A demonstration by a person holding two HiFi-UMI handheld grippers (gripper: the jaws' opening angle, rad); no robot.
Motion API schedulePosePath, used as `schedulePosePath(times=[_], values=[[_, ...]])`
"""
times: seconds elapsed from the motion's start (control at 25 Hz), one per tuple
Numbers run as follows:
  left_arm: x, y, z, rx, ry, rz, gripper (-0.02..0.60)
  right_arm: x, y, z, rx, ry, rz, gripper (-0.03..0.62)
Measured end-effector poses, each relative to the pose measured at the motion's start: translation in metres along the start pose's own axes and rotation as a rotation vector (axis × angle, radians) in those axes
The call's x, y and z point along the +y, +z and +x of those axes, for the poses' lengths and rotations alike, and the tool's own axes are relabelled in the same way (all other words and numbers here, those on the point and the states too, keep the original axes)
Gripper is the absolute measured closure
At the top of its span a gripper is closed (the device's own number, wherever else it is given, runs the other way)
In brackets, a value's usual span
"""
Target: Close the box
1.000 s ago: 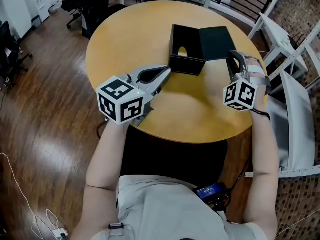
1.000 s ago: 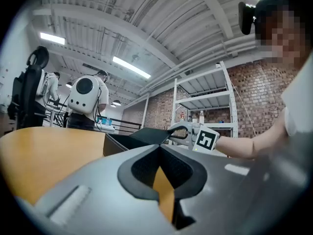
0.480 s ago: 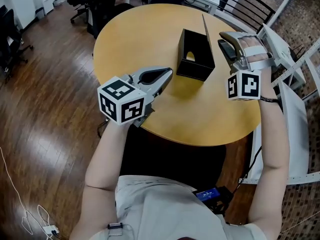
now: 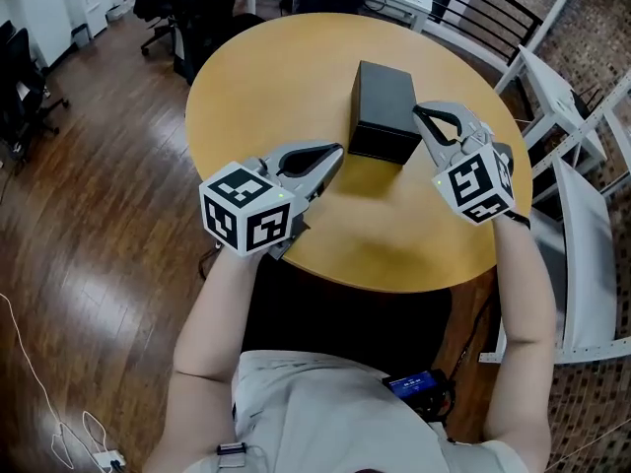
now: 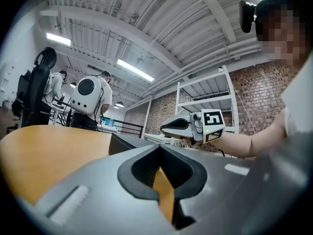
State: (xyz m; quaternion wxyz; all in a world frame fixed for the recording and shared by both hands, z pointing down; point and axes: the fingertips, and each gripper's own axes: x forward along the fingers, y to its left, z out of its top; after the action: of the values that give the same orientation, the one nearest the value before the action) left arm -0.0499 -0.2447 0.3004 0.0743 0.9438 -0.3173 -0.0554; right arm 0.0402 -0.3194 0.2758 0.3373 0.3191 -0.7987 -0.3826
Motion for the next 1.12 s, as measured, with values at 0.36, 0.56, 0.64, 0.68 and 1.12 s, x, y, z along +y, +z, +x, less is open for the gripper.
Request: schedulePosePath(times=[0.36,0.56,0.64,0.68,1.12], values=[[-0.033,-0.016,0.035,0.066,-0.055,0.067,0.581,0.036,-0.029,-0.043,-0.246,0.127,0.809,0.594],[-0.037,-0.033,0.049,0.102,-0.037,0.08,0.58,0.062,-0.051,-0.052,-0.279,0.127,0.942,0.594],[-0.036,-0.037,0.053,0.109,-0.025,0.083,0.581,0.066,-0.055,-0.052,-0.281,0.125,0.95,0.594],[-0.036,-0.039,0.055,0.11,-0.02,0.083,0.58,0.068,-0.057,-0.053,-0.283,0.126,0.954,0.594],[-0.031,-0.048,0.064,0.13,0.003,0.095,0.581,0.074,-0.065,-0.052,-0.305,0.141,0.997,0.595]])
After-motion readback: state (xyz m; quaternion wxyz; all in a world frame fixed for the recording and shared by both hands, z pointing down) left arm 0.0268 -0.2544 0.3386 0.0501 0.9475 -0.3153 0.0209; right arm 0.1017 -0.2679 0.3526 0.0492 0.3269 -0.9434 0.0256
